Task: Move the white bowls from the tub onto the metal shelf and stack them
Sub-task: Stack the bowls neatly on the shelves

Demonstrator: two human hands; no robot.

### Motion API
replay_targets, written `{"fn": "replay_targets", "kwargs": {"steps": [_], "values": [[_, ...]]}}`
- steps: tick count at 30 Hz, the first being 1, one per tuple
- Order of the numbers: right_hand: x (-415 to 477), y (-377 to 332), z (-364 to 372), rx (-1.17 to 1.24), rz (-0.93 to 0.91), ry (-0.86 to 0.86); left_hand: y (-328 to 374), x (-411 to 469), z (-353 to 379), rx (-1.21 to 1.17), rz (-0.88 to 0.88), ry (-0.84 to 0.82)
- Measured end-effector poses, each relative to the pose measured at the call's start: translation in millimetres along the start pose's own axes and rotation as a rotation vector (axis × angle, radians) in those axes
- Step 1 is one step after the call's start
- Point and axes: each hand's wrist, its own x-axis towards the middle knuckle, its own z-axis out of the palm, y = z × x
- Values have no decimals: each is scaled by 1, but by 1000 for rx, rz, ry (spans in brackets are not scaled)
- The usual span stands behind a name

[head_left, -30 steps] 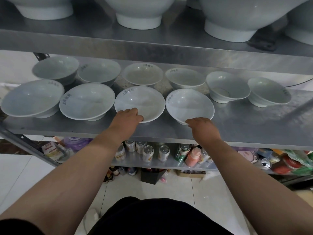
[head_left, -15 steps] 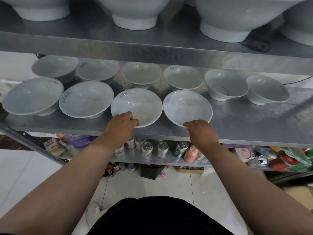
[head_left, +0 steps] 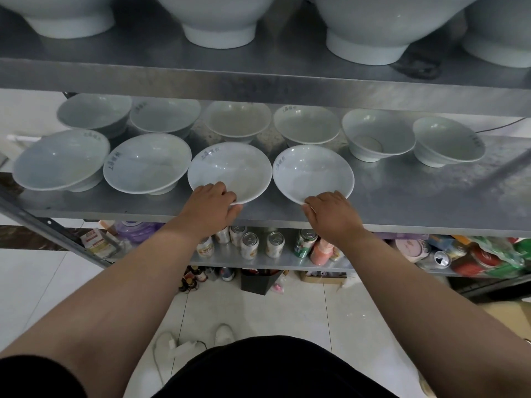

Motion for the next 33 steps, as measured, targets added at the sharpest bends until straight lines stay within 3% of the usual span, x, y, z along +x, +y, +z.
{"fn": "replay_targets", "kwargs": {"steps": [5,10,16,19,26,33], "values": [[-13,3,-12,97,-15,-66,5,-3,-9,-32,-61,-31],[-65,-2,-25,379,45,49,47,-52,-33,-514,-202,10],[-173,-16,-31,921,449,-96,90,-113,-27,-899,-239,-117],[-222,-32,-37,1052,668,-125,102,-113,-18,-1080,-237,-268],[-290,-116,-69,1100,1029,-74,123,-82,-16,-1029,206,-749],[-339,-225,-70,1073,1589,367,168,-78,-9,-921,575,-972]]}}
